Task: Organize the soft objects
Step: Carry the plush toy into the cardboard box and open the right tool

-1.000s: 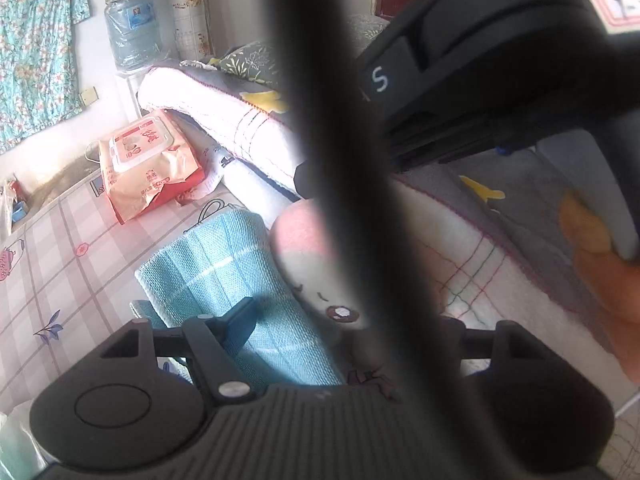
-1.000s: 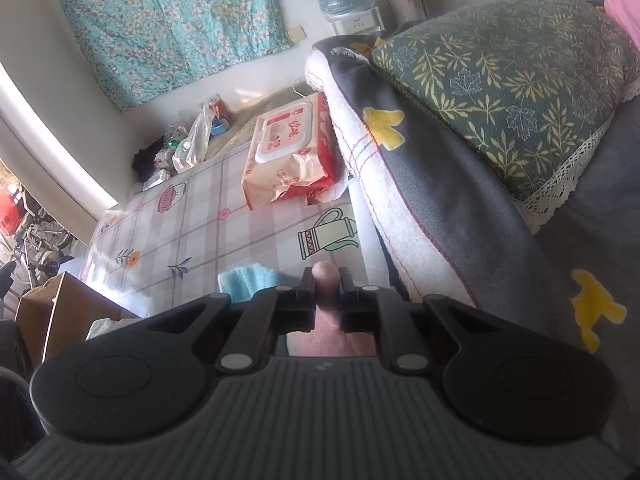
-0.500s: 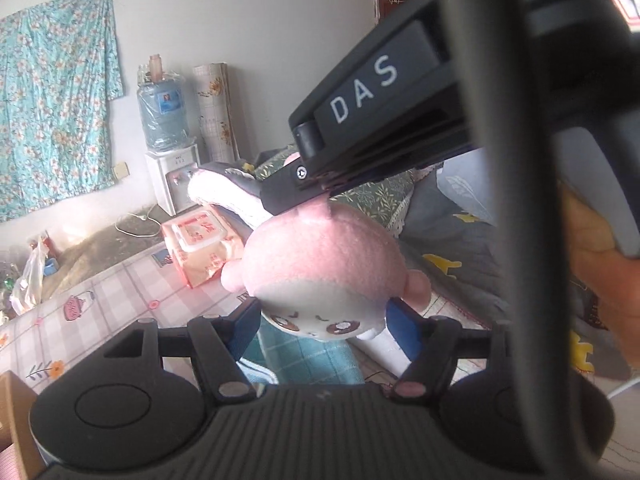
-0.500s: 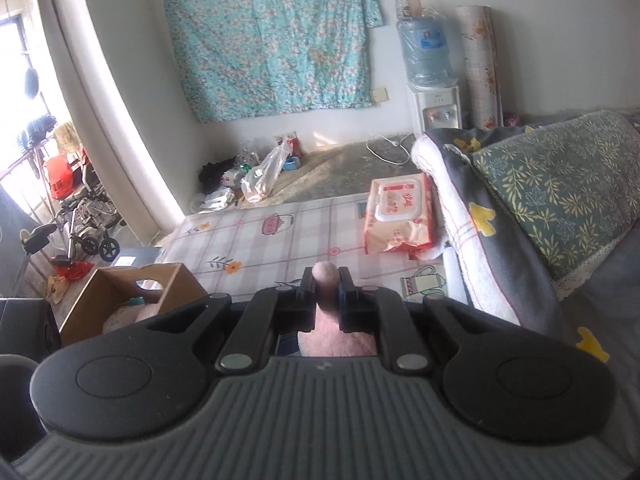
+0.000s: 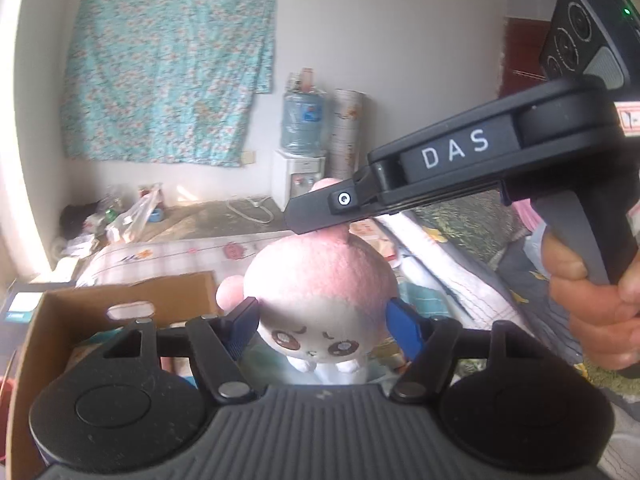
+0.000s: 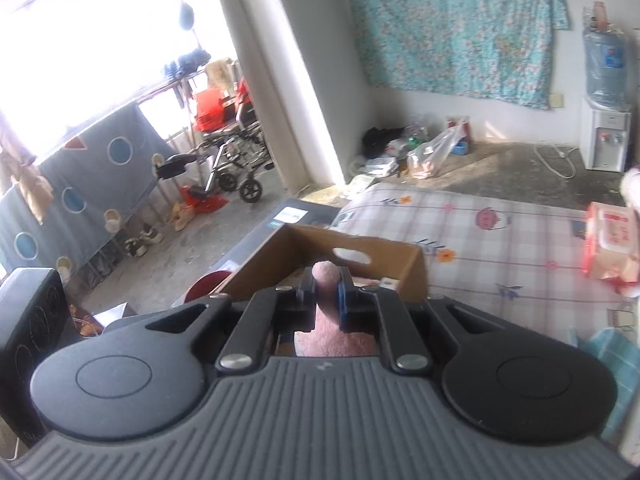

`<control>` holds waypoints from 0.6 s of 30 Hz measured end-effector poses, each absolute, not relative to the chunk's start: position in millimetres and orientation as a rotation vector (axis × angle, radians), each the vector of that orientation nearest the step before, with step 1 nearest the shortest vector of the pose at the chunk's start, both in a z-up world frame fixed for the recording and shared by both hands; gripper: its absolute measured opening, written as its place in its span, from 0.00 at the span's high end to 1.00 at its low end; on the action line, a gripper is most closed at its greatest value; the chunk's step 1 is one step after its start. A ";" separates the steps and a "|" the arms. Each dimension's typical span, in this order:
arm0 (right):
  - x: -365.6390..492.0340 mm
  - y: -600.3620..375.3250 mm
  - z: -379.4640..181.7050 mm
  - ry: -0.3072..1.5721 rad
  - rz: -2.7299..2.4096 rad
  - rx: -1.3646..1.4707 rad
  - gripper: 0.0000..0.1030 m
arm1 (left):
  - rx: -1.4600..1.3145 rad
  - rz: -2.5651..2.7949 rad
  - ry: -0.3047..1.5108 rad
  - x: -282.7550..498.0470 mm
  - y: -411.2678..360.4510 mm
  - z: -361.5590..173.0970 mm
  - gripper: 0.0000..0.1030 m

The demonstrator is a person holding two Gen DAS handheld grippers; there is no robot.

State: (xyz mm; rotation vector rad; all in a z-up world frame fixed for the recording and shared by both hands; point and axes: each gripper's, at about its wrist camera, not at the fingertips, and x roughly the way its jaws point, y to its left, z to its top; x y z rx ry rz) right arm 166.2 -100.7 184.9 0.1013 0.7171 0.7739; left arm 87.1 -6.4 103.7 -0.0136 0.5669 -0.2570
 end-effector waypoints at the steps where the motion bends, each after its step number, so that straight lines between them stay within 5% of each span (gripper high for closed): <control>1: 165.2 -78.4 183.0 0.736 0.815 0.092 0.92 | -0.034 -0.222 0.581 82.1 7.9 103.4 0.31; 9: 171.5 65.7 130.8 0.969 1.019 0.090 0.92 | -0.214 0.007 0.742 61.5 113.8 73.9 0.31; 18: 222.8 123.0 -2.4 1.408 0.887 0.182 0.91 | -0.361 0.067 0.960 69.6 172.8 24.7 0.30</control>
